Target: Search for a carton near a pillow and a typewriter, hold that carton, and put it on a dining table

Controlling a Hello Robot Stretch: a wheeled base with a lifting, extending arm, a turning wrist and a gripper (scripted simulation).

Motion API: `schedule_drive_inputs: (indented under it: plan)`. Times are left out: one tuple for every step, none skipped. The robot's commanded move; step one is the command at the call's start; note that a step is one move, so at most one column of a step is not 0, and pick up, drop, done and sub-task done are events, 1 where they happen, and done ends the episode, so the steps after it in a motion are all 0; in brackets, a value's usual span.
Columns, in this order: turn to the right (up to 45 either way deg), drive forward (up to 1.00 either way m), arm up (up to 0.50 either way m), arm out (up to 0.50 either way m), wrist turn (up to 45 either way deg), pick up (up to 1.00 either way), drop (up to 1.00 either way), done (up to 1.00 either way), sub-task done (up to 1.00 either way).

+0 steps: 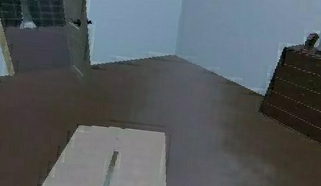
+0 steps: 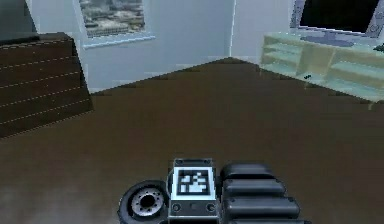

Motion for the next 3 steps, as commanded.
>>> schedule_drive_inputs:
  plan:
    - [-3.0,0.00,0.00,0.00,0.0,0.00,0.00,0.00,0.00]
    - [0.0,0.50,0.00,0.00,0.0,0.00,0.00,0.00,0.00]
    - [-33.0,0.00,0.00,0.00,0.0,0.00,0.00,0.00,0.00]
